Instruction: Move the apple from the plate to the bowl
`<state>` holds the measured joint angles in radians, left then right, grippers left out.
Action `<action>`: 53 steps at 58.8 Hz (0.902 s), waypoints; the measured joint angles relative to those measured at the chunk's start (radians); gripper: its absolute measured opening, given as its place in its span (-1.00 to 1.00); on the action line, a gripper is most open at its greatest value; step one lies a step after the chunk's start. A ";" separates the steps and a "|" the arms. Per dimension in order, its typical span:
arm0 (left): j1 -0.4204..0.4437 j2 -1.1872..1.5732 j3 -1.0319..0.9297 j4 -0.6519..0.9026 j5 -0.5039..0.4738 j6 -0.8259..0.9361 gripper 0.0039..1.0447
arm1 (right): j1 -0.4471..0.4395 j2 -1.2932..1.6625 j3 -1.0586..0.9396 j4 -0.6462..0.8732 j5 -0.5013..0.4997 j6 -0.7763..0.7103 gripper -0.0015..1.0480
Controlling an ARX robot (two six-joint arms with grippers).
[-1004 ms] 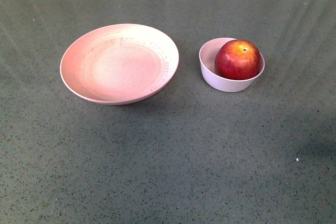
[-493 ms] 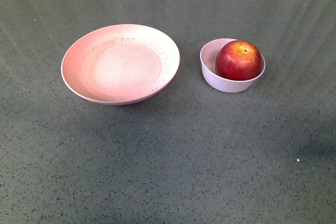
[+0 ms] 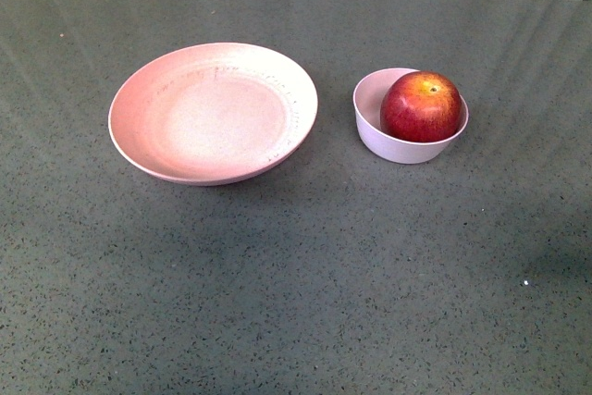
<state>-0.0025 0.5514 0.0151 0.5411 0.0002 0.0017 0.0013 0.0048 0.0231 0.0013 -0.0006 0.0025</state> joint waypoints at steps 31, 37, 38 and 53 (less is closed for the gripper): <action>0.000 -0.269 0.000 -0.257 0.000 0.000 -0.97 | 0.000 0.000 0.000 0.000 0.000 0.000 0.83; 0.000 -0.309 0.000 -0.299 0.000 0.000 -0.97 | 0.000 0.000 0.000 0.000 0.000 0.000 0.83; 0.000 -0.315 0.000 -0.304 0.000 0.000 -0.97 | 0.000 0.000 0.000 0.000 0.000 0.000 0.83; 0.000 -0.502 0.000 -0.523 0.000 0.000 -0.97 | 0.000 0.000 0.000 0.000 0.000 0.000 0.83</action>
<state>-0.0025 0.0490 0.0151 0.0181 0.0002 0.0017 0.0013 0.0048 0.0231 0.0013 -0.0002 0.0029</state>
